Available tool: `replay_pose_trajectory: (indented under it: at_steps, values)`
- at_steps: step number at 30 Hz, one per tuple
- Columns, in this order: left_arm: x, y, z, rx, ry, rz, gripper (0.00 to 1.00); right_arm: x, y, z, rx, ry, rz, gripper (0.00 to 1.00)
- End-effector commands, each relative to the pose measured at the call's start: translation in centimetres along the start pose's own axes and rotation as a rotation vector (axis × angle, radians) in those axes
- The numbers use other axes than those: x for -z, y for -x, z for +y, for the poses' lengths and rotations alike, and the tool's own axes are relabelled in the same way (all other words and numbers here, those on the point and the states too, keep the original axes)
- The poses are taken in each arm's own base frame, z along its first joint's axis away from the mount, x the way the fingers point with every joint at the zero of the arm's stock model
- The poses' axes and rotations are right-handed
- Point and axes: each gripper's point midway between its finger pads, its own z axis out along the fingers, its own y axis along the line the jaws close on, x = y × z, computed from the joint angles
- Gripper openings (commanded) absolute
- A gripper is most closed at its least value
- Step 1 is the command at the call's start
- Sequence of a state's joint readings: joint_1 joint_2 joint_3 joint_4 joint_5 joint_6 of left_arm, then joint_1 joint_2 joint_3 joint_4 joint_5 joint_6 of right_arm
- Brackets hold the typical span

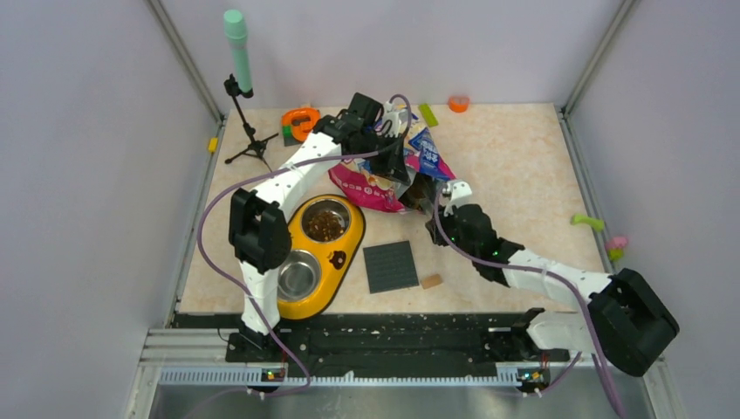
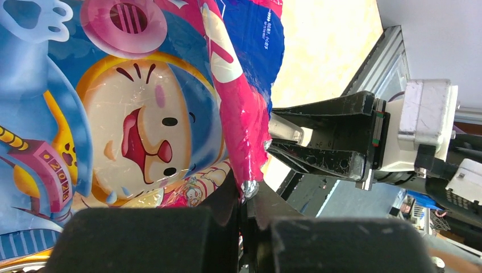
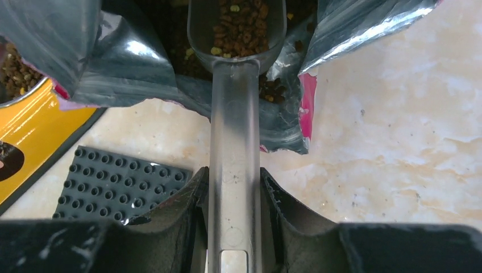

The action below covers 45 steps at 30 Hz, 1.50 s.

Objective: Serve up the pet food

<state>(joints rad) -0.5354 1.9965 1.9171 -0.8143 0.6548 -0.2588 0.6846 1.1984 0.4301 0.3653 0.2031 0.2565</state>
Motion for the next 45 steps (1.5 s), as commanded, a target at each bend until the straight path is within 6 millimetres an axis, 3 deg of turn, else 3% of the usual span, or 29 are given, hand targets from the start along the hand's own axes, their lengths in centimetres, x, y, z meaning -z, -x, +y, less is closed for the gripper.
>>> replay_pose_trajectory:
  at_steps: [1,5,14,20,27,29,35,40,45]
  values:
    - [1.9,2.2,-1.4,-0.048,-0.018,-0.071,0.00,2.5,-2.3,-1.0,0.006,-0.054,0.284,0.00]
    - [2.2,2.9,-1.7,-0.046,-0.032,-0.089,0.00,3.7,-1.8,-1.8,-0.042,-0.163,0.406,0.00]
    - [2.9,2.9,-1.0,-0.087,0.016,-0.117,0.00,5.7,0.0,0.9,-0.087,-0.124,0.648,0.00]
    - [3.2,2.8,-1.1,-0.104,0.024,-0.136,0.00,5.6,0.5,1.1,-0.121,-0.133,0.786,0.00]
    - [3.4,2.8,-1.6,-0.108,0.007,-0.136,0.00,0.6,0.7,-0.4,-0.104,-0.148,0.709,0.00]
    - [3.6,2.8,-1.7,-0.103,0.002,-0.134,0.00,-1.7,1.5,-0.2,-0.096,-0.128,0.637,0.00]
    - [3.8,2.5,-2.0,-0.094,-0.005,-0.129,0.00,-6.1,3.3,0.5,-0.070,-0.094,0.568,0.00]
    - [3.9,2.5,-2.1,-0.085,0.000,-0.132,0.00,-8.5,4.3,0.7,-0.077,-0.073,0.497,0.00]
    - [3.7,2.4,-2.0,-0.072,-0.006,-0.129,0.00,-9.1,5.8,0.5,-0.027,-0.045,0.360,0.00]
